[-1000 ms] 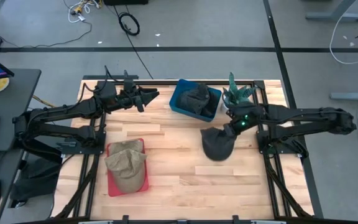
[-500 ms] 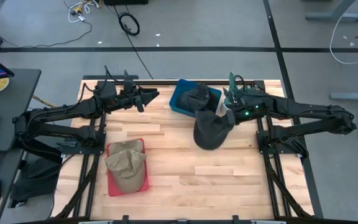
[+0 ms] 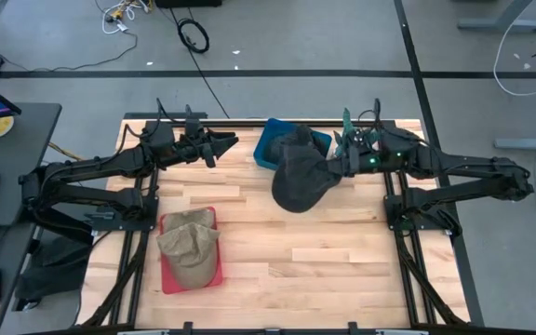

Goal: Pick & Place hat
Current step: Put the black cap into the blue bin

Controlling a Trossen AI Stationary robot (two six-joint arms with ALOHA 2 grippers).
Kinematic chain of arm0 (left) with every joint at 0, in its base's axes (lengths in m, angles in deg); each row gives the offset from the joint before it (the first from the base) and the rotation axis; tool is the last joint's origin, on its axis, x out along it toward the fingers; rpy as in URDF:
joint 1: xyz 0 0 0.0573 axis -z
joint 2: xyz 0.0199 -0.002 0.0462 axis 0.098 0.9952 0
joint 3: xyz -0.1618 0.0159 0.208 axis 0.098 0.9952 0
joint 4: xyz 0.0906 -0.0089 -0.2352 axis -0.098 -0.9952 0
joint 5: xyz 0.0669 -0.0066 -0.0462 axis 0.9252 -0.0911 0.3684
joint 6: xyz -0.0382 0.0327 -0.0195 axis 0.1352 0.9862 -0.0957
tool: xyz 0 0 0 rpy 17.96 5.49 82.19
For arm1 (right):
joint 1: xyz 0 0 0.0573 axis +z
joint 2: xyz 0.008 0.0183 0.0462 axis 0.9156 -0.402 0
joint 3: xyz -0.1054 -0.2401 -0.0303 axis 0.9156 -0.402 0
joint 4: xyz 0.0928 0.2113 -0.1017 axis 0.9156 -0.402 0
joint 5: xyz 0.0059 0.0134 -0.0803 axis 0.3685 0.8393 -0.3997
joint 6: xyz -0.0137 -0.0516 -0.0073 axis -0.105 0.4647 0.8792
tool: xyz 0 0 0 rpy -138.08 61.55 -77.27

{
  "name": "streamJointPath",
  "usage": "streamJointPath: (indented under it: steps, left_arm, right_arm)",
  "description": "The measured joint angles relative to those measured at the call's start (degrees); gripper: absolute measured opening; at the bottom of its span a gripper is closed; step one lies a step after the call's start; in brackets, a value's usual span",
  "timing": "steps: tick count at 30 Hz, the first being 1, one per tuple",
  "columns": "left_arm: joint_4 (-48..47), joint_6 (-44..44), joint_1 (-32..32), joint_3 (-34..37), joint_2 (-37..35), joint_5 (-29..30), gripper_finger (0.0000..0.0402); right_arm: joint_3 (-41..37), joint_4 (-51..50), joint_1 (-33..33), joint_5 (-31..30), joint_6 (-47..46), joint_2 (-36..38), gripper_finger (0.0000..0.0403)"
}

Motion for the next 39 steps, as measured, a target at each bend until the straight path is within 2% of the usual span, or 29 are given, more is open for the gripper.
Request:
streamJointPath:
  steps: [7, 18, 21, 23, 26, 33, 35, 39]
  left_arm:
    - [-0.01, 0.02, -0.01, 0.00, 0.00, 0.00, 0.0186]
    - [-0.02, 0.18, 0.00, 0.00, 0.00, -0.02, 0.0186]
    - [-0.02, 0.66, -0.01, 0.00, 0.00, -0.02, 0.0186]
    - [-0.02, 0.67, 0.00, 0.00, 0.00, -0.02, 0.0186]
    - [-0.02, 1.38, -0.01, 0.00, 0.00, -0.02, 0.0186]
    - [-0.02, 1.51, -0.01, 0.00, 0.00, -0.06, 0.0186]
    - [-0.02, 1.49, 0.00, 0.00, 0.00, -0.07, 0.0186]
    - [-0.02, 1.49, 0.00, 0.00, -0.02, -0.07, 0.0186]
  right_arm:
    - [0.02, 8.32, 1.69, -6.56, -3.44, 0.00, 0.0007]
    - [0.87, 22.75, 3.10, -22.44, -4.33, -0.63, 0.0006]
    - [5.54, 20.31, 3.44, -23.68, -0.68, -2.91, 0.0006]
    - [10.38, 14.08, 3.49, -24.77, 2.70, -4.93, 0.0006]
    - [17.18, 4.75, 3.48, -29.82, 6.73, -8.14, 0.0006]
    - [24.48, 4.00, 3.37, -45.93, 15.31, -14.53, 0.0006]
    - [24.61, 3.63, 2.81, -48.43, 16.01, -16.36, 0.0006]
    - [24.72, 3.99, 1.65, -49.55, 13.06, -20.55, 0.0006]
